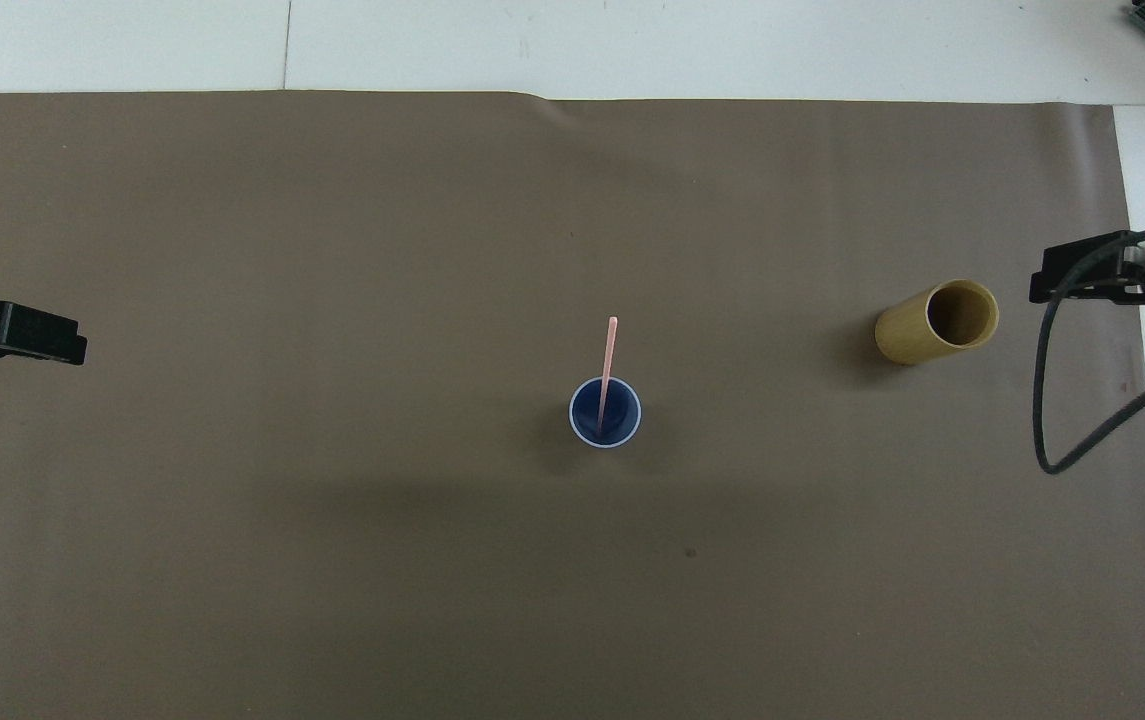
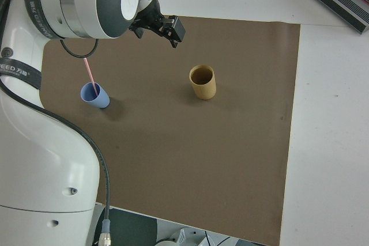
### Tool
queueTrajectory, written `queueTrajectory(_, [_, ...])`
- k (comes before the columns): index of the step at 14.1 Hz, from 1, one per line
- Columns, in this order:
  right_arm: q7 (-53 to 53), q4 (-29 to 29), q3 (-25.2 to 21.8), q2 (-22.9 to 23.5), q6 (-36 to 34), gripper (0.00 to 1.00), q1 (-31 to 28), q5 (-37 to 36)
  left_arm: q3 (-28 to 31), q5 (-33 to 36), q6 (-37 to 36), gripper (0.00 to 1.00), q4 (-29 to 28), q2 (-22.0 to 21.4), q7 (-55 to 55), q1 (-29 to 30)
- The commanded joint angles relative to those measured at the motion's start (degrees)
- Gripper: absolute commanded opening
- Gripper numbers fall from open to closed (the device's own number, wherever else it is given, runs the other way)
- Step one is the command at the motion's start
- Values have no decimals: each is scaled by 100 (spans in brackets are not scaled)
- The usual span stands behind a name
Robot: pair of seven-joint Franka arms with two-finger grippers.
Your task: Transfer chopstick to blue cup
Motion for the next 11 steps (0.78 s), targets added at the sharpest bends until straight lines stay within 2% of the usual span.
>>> queueTrajectory(1, [-149, 118, 37, 60, -92, 100, -62, 28, -53, 81, -102, 100, 64, 15, 45, 83])
queueTrajectory(4, [-280, 13, 37, -10, -179, 100, -53, 28, -53, 81, -102, 100, 73, 24, 45, 83])
queueTrajectory(7, [-553, -522, 37, -370, -259, 100, -27, 28, -53, 81, -102, 100, 64, 15, 45, 83])
queueTrajectory(11, [-544, -577, 37, -406, -206, 100, -27, 37, -53, 81, -102, 100, 73, 15, 45, 83])
